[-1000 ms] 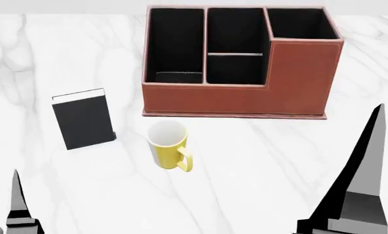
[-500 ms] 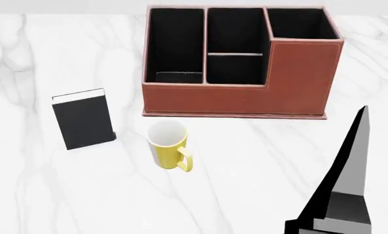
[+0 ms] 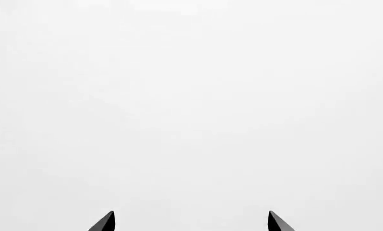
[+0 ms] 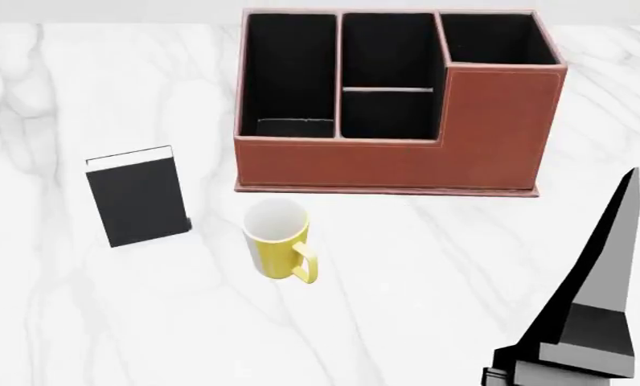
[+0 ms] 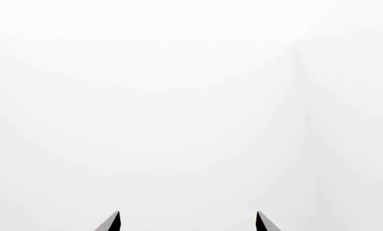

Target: Pick up the yellow and white mug and place it to the right of the caddy.

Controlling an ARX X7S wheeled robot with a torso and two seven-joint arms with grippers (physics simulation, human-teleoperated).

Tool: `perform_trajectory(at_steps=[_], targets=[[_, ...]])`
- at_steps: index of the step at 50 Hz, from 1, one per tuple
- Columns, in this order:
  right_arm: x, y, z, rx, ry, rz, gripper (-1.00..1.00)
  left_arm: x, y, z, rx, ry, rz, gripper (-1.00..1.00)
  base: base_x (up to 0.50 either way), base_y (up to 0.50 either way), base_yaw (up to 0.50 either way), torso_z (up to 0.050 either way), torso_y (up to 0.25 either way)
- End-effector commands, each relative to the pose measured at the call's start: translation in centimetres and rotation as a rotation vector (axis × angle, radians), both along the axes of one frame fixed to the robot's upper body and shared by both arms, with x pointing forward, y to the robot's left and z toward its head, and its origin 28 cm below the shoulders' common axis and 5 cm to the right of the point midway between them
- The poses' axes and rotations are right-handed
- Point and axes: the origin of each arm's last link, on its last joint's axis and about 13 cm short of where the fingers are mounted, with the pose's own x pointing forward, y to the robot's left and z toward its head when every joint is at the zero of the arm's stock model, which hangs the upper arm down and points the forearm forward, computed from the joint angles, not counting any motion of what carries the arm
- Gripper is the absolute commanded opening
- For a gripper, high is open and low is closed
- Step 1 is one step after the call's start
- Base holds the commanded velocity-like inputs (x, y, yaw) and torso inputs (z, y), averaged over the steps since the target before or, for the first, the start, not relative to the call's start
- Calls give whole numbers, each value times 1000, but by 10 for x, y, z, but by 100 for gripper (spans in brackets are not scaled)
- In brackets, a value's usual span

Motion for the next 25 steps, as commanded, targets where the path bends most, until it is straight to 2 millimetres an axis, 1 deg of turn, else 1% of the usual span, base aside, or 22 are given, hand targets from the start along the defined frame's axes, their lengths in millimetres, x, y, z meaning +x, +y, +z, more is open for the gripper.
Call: perform_trajectory(at_steps=[1, 5, 10, 13, 17, 18, 21, 25], targets=[[1, 2, -2, -19, -2, 4, 100, -21, 0, -6, -48, -247, 247, 100, 0, 0, 0, 0, 0], [1, 2, -2, -19, -5, 5, 100, -38, 11, -4, -41, -278, 338, 100, 0, 0, 0, 0, 0], [2, 2, -3, -24, -5, 10, 100, -56, 19, -3, -29, -301, 428, 100, 0, 0, 0, 0, 0], [2, 2, -3, -23, -7, 12, 100, -62, 21, -3, -27, -310, 444, 100, 0, 0, 0, 0, 0], [2, 3, -3, -26, -7, 14, 100, -83, 26, -4, -24, -337, 509, 100, 0, 0, 0, 0, 0], [2, 3, -3, -25, -7, 14, 100, -87, 26, -5, -38, -315, 508, 100, 0, 0, 0, 0, 0], [2, 3, -3, -25, -11, 12, 100, -84, 24, -10, -52, -281, 520, 100, 0, 0, 0, 0, 0], [1, 2, -2, -11, -14, 8, 100, -80, 24, -9, -37, -283, 513, 100, 0, 0, 0, 0, 0]])
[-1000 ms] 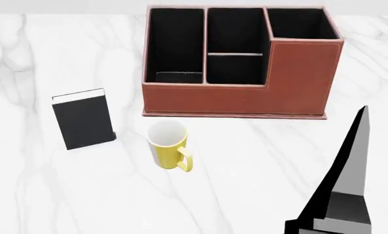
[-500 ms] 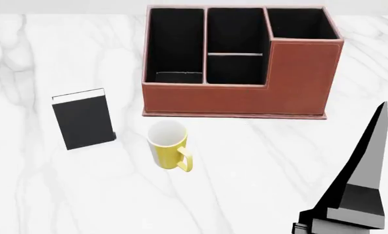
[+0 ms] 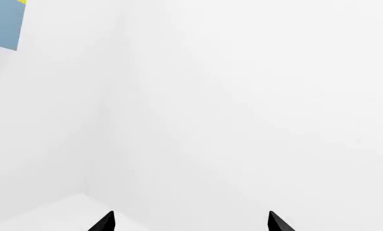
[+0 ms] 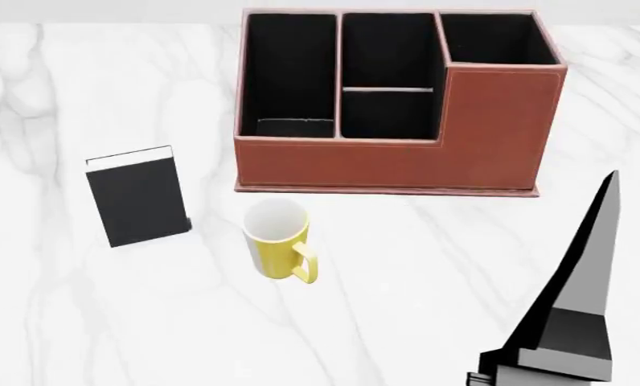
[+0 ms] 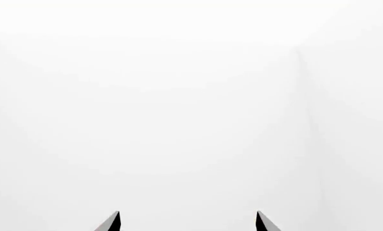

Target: Pick up the yellow and white mug and place it to the right of the caddy.

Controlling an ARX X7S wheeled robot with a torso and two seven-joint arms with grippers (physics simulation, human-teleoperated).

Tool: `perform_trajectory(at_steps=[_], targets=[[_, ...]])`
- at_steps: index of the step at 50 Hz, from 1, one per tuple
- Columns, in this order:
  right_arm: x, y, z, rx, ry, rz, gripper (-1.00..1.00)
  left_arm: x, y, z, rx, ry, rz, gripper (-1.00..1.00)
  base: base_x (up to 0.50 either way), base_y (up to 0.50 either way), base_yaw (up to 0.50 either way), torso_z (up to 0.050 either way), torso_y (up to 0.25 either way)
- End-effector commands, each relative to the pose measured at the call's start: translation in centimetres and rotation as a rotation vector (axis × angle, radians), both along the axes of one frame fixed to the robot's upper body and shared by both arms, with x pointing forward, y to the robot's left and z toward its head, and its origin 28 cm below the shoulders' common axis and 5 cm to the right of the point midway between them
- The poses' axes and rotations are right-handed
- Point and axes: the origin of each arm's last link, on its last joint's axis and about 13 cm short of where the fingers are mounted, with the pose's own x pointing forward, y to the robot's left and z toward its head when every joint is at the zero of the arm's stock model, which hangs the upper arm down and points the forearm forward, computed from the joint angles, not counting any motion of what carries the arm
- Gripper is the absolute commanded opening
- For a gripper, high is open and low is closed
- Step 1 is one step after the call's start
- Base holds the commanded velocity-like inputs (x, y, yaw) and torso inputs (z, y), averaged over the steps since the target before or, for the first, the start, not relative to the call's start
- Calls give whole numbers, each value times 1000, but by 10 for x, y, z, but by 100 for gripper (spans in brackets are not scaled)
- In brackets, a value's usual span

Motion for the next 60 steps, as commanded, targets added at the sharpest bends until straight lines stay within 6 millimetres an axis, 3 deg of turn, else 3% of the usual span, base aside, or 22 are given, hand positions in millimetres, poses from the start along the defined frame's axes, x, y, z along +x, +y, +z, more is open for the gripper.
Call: perform_trajectory(at_steps=[1, 7, 18, 38, 53, 60], targets=[[-1, -1, 0, 10, -7, -3, 100, -13, 2, -2, 23, -31, 61, 100, 0, 0, 0, 0, 0], [-1, 1, 0, 0, -1, 28, 100, -3, 1, 0, 54, -31, 19, 100, 6, 0, 0, 0, 0], [-2, 2, -1, 7, -5, 41, 100, 9, -2, 0, 58, -21, -16, 100, 487, 0, 0, 0, 0], [-3, 1, 0, 2, -17, 39, 100, 11, -2, 0, 53, -30, -38, 100, 500, 0, 0, 0, 2], [-7, 0, 1, 63, -38, 64, 100, 13, -2, 0, 52, -34, -56, 100, -16, -37, 0, 0, 2], [-8, -1, 1, 73, -39, 69, 100, 14, -3, -1, 53, -32, -59, 100, -172, -456, 0, 0, 0]])
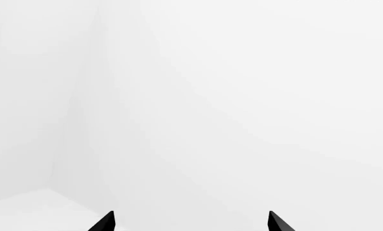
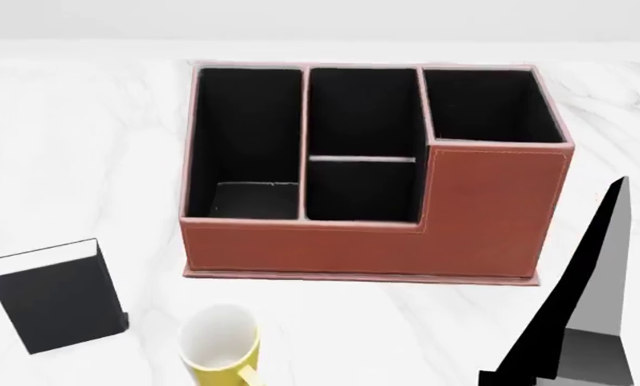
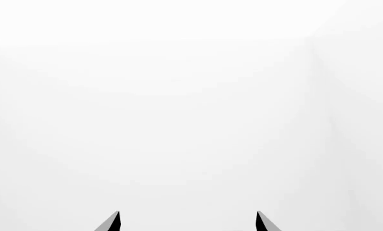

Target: Pick up the yellow and white mug and place it to the right of the caddy.

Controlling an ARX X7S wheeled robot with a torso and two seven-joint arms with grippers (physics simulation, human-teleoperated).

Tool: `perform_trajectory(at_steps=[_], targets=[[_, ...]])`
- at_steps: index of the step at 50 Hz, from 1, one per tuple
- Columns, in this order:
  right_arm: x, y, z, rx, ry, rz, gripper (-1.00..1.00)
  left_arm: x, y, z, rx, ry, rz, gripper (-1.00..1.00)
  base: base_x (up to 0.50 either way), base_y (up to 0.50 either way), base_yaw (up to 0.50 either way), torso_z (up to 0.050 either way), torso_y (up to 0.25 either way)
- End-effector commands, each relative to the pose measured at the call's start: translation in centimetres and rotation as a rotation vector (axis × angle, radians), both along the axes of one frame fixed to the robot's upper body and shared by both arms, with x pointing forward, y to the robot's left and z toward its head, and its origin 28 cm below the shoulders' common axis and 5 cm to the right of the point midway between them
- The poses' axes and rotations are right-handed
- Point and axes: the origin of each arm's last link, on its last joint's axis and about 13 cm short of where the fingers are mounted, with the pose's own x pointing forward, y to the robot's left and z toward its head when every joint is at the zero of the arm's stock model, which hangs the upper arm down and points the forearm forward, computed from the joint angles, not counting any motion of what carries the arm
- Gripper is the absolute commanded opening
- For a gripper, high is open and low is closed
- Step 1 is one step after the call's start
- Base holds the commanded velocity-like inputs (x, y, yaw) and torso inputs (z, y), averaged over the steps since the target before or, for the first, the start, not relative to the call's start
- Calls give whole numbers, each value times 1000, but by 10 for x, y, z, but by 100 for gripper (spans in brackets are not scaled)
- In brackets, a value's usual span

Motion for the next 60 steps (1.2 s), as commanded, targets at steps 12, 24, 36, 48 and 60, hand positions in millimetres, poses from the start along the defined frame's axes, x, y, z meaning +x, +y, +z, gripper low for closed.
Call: perform_trajectory(at_steps=[12, 24, 36, 48, 60], targets=[[-2, -1, 1, 25, -2, 9, 100, 3, -1, -1, -1, 2, -13, 100, -185, -500, 0, 0, 0], [2, 0, 0, -9, 27, -28, 100, 3, -1, -1, -3, 2, -26, 100, 42, -25, 0, 0, 0], [2, 0, 0, -18, 21, -18, 100, 5, -1, -1, -1, 3, -36, 100, 466, 0, 0, 0, 0], [2, -1, 0, -22, 20, -22, 100, 5, -1, -1, -1, 2, -39, 100, 431, 0, 0, 0, 2], [2, -1, 1, -22, 17, -18, 100, 5, -1, -1, -1, 2, -43, 100, 150, 0, 0, 0, 2]])
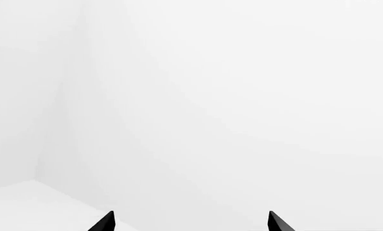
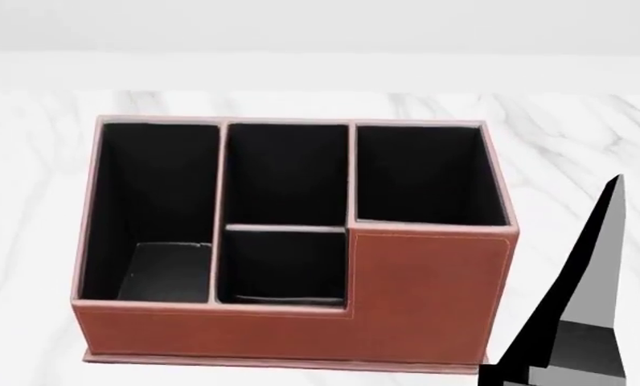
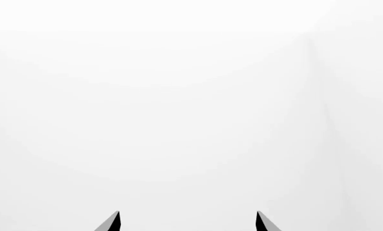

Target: Pick up the yellow and white mug and place it to the right of the caddy.

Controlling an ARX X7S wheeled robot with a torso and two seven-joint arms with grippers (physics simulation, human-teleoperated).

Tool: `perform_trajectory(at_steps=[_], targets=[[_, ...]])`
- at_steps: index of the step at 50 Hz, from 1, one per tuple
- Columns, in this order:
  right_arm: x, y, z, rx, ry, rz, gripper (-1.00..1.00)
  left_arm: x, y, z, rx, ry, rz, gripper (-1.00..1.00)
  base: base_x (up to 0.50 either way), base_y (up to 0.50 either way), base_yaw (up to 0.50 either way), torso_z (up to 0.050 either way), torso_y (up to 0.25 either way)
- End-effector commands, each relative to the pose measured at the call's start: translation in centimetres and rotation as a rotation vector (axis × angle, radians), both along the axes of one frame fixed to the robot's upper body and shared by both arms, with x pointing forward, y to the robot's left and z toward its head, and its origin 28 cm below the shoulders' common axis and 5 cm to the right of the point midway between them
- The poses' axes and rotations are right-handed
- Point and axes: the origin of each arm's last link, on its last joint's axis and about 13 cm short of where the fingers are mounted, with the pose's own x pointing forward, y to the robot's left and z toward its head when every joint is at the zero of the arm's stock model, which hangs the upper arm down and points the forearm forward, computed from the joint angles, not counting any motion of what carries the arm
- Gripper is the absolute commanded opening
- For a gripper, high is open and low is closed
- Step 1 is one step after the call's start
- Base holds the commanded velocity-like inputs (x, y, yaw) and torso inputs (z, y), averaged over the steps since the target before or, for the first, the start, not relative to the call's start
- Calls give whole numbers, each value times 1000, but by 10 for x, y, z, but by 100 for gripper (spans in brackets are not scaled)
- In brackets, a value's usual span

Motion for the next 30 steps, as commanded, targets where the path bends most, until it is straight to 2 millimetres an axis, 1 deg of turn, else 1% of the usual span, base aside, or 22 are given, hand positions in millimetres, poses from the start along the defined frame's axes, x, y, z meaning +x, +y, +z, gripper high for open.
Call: perform_trajectory(at_steps=[1, 13, 30], targets=[[0, 0, 0, -1, 0, 4, 100, 1, 0, 0, 0, 0, -3, 100, 4, 0, 0, 0, 0], [-1, 0, 1, 7, 0, 6, 100, 1, 0, 0, 0, -1, -3, 100, 37, 0, 0, 0, 0], [-1, 0, 0, 4, -2, 9, 100, 1, 0, 0, 0, 0, -7, 100, 203, 0, 0, 0, 1]])
